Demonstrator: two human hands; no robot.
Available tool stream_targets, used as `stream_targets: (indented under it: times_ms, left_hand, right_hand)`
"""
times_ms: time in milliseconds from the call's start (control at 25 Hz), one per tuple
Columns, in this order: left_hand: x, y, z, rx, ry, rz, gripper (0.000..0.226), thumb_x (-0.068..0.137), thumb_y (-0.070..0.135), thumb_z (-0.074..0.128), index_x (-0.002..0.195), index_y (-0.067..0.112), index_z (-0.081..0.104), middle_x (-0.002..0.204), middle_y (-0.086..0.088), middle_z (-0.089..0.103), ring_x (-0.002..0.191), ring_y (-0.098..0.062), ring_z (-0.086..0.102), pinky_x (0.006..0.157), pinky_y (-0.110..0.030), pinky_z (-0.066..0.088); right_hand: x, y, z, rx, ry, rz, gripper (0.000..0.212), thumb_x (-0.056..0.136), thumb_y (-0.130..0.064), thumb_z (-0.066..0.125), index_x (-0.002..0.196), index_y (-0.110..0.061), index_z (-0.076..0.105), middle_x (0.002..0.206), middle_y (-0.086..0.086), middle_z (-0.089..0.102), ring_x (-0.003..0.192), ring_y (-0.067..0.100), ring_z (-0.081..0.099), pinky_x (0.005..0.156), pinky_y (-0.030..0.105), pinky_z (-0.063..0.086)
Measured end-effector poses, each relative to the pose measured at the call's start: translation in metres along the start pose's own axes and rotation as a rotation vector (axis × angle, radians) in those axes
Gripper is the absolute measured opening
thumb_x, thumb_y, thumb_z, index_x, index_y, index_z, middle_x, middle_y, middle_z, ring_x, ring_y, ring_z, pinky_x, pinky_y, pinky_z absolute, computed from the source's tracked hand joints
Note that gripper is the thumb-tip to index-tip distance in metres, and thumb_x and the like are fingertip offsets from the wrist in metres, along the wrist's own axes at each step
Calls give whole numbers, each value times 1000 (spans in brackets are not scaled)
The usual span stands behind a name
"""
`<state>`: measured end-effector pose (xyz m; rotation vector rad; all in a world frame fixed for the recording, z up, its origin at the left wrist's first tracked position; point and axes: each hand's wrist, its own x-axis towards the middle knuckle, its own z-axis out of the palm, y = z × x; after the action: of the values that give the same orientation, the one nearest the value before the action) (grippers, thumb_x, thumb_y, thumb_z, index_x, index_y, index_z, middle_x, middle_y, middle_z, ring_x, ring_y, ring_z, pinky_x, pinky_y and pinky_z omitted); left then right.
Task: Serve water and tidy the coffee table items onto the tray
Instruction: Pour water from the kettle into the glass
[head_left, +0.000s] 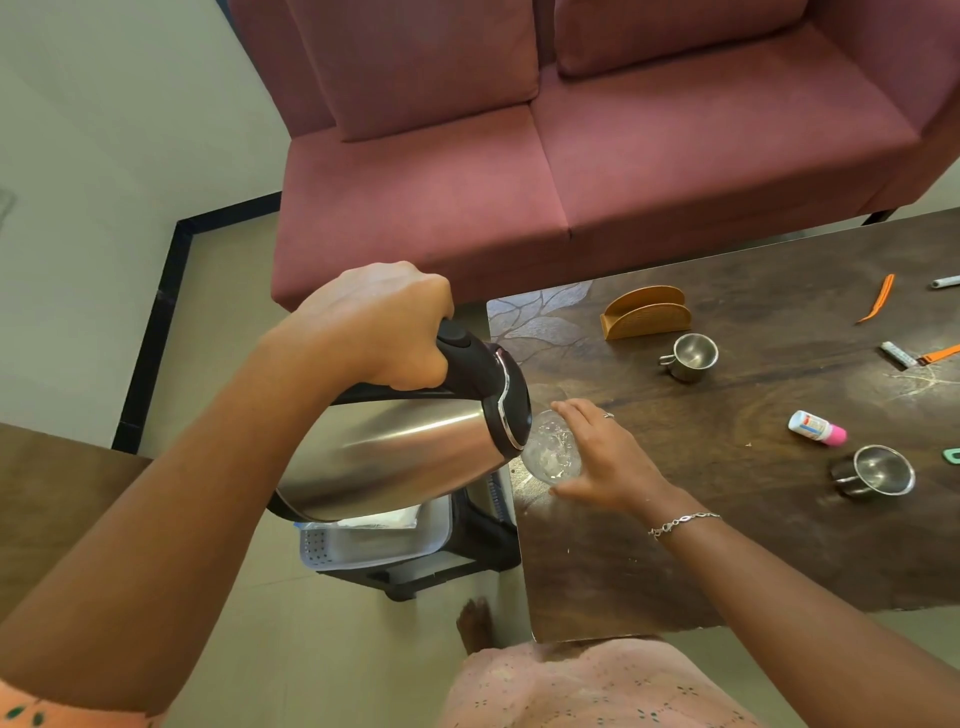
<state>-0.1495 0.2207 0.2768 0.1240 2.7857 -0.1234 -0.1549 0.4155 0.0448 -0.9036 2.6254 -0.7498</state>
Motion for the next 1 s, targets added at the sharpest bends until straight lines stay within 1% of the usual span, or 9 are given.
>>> stream_targets:
  times_ms: [160,240,360,480,600,680,840,920,1000]
  left_hand:
    - [2,-2,2,-13,5,-2,26,60,8,58,48,21,38,47,-1,44,43,-19,41,41,-21,28]
    - [3,-5,3,-19,5,-8,19,59,8,57,51,18,45,47,-2,45,43,-20,40,41,-22,29]
    - [3,-14,6,-35,27,-9,4,58,6,58,58,9,55,48,-4,45,44,-22,39,43,-23,31]
    - [-1,-25,10,-76,38,-1,4,59,4,59,62,6,58,49,-5,47,46,-23,41,47,-28,35]
    - [-8,-37,15,-124,46,-9,7,59,1,60,60,7,57,48,-3,48,45,-20,43,46,-27,35]
    - [-13,-47,20,-178,61,-27,11,57,-2,61,59,8,57,48,-3,49,45,-19,45,44,-26,34]
    - [-25,-68,34,-353,53,-74,19,53,-4,67,66,9,64,57,-7,60,53,-25,55,51,-34,45]
    - [-34,-76,42,-462,19,-97,19,50,4,70,62,16,61,57,-4,59,54,-24,55,54,-35,45]
    - [-44,-85,48,-557,0,-127,16,47,13,66,59,20,58,55,-2,57,53,-21,53,55,-33,42]
  right_hand:
    - [1,-1,0,-3,-1,1,92,62,-31,76,139,-8,32,137,7,41,122,21,45,97,28,41]
    - [2,-1,-1,-4,1,1,92,62,-31,76,139,-8,32,137,6,41,120,22,46,96,28,42]
    - [3,-3,-4,-2,7,-2,93,61,-31,78,139,-8,32,136,7,42,118,22,48,94,28,43]
    - [5,-5,-8,10,3,0,96,60,-31,80,139,-8,31,137,7,41,117,23,48,95,29,43]
    - [9,-8,-16,9,7,-10,96,60,-32,80,139,-9,31,137,6,42,118,22,48,96,32,45]
    - [11,-11,-21,9,9,-17,96,60,-32,81,139,-9,31,137,6,42,118,22,48,95,31,45]
    - [14,-17,-28,7,-4,-24,96,63,-34,81,140,-11,29,139,4,39,120,20,46,96,30,43]
    - [15,-20,-29,4,-11,-28,96,63,-35,81,140,-12,29,140,3,39,121,20,45,97,30,43]
    - [15,-22,-29,2,-22,-40,95,63,-35,80,140,-11,29,140,4,38,122,20,44,97,30,42]
